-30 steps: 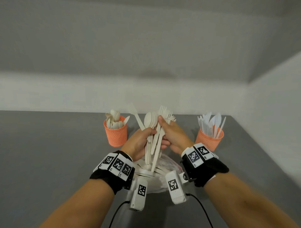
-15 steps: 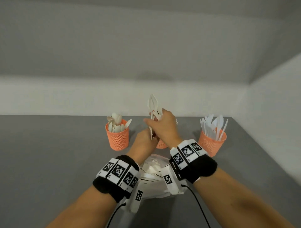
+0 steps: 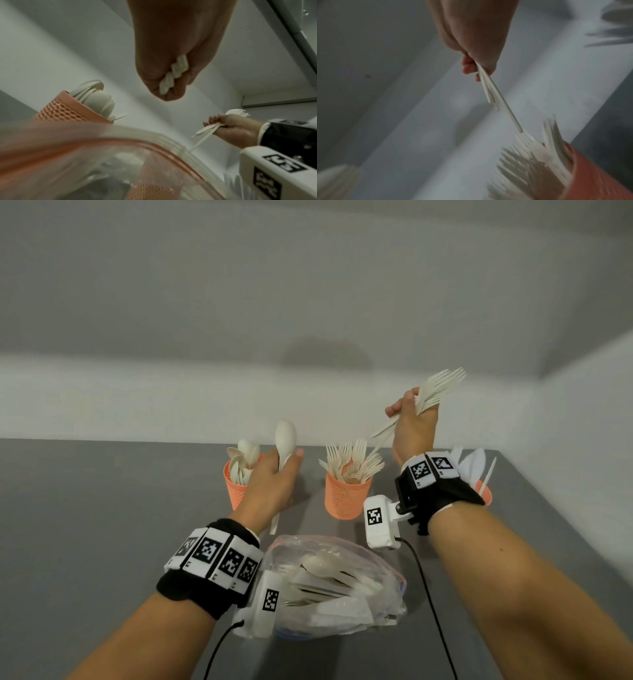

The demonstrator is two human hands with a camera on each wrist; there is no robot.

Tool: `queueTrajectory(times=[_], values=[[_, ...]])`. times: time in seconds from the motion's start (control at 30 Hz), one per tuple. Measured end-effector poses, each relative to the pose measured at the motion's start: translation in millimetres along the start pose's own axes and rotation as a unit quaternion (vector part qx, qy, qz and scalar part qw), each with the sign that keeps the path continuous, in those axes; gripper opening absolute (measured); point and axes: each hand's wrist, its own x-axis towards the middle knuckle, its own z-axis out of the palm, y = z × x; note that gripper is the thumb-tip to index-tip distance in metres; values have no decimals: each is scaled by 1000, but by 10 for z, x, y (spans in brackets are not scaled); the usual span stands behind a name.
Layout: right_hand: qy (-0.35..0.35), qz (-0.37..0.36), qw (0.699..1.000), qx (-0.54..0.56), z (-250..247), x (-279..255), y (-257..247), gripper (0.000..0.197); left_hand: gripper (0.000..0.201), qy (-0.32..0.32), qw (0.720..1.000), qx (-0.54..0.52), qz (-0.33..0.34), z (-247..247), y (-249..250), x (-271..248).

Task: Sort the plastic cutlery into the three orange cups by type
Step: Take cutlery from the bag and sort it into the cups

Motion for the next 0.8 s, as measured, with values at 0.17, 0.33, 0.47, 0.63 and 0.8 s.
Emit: queueTrajectory(times=[0.17,0.33,0.47,0.63,0.8], values=[[-123,45,985,-117,49,-93,360,22,23,-6,998,-55,10,13,6,97],[-204,10,952,-229,48,12,499,39,18,-48,991,-126,-8,-68,-78,232],[-356,-46,829,-430,50,-17,690,31,23,-88,982,-165,-28,-83,-150,314],[-419,0,760,-497,38,28,549,29,24,-68,969,-235,-30,-200,-105,414],[-388,-52,792,-468,-157,-290,-59,26,27,19,968,-251,-2,-579,57,672]])
